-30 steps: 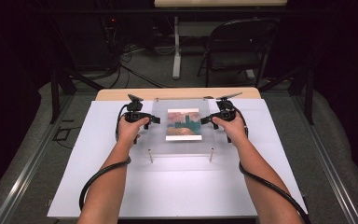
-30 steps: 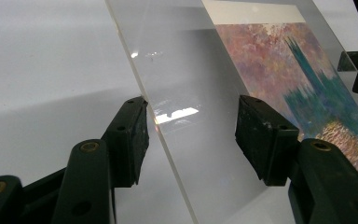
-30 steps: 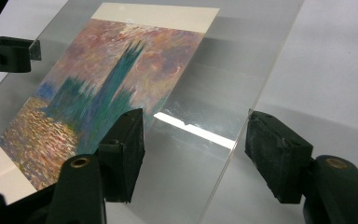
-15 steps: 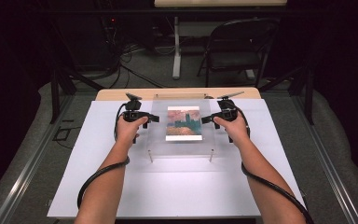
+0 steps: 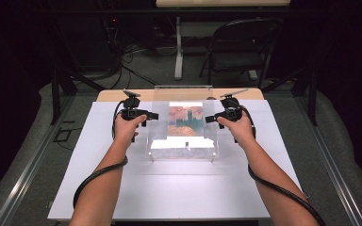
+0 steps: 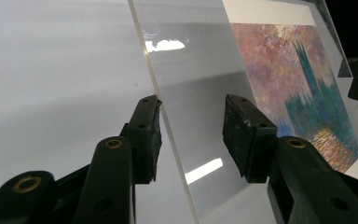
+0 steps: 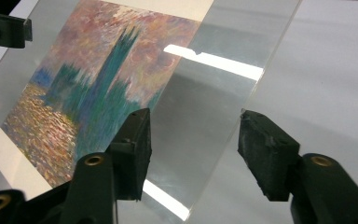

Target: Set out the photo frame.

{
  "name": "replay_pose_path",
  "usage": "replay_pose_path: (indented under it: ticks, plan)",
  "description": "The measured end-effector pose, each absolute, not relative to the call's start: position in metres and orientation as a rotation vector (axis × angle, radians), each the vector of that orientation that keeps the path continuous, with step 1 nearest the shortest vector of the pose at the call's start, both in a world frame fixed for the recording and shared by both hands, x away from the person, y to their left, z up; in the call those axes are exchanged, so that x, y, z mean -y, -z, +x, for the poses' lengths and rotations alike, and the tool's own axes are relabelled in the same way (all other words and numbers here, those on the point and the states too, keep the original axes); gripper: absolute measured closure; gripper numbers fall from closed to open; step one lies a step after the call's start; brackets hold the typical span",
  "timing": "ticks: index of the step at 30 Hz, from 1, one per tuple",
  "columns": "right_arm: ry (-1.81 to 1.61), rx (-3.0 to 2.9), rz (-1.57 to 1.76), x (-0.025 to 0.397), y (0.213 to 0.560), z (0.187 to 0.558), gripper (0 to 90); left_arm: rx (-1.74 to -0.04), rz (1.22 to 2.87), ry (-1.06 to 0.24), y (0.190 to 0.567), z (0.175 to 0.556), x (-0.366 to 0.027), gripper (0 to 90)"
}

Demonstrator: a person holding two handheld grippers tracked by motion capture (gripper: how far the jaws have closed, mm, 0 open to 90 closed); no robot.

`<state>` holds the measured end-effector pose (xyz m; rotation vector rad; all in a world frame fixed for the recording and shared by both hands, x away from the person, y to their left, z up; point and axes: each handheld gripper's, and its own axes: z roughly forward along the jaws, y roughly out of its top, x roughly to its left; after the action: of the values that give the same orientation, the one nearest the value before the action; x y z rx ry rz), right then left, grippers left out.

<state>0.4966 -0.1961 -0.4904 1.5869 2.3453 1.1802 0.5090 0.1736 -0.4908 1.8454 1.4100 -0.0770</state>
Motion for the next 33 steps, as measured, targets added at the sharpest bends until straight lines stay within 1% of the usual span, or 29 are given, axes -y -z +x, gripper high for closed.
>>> replay_pose_path:
  ticks: [2,7,10,33]
  plan:
    - [-1.205,-2.339,1.577,0.199,0.488,0.494,48.3,-1.399,1.845,0.078,0.487,0.506,-0.176,58.8]
    - [-1.232,-2.319,1.528,0.199,0.482,0.486,50.6,-1.368,1.831,0.065,0.481,0.498,-0.181,61.6]
    - [-1.261,-2.313,1.522,0.202,0.478,0.482,54.2,-1.345,1.811,0.068,0.479,0.493,-0.185,63.8]
    - [-1.234,-2.314,1.36,0.202,0.453,0.452,61.0,-1.266,1.862,0.012,0.453,0.467,-0.189,70.0]
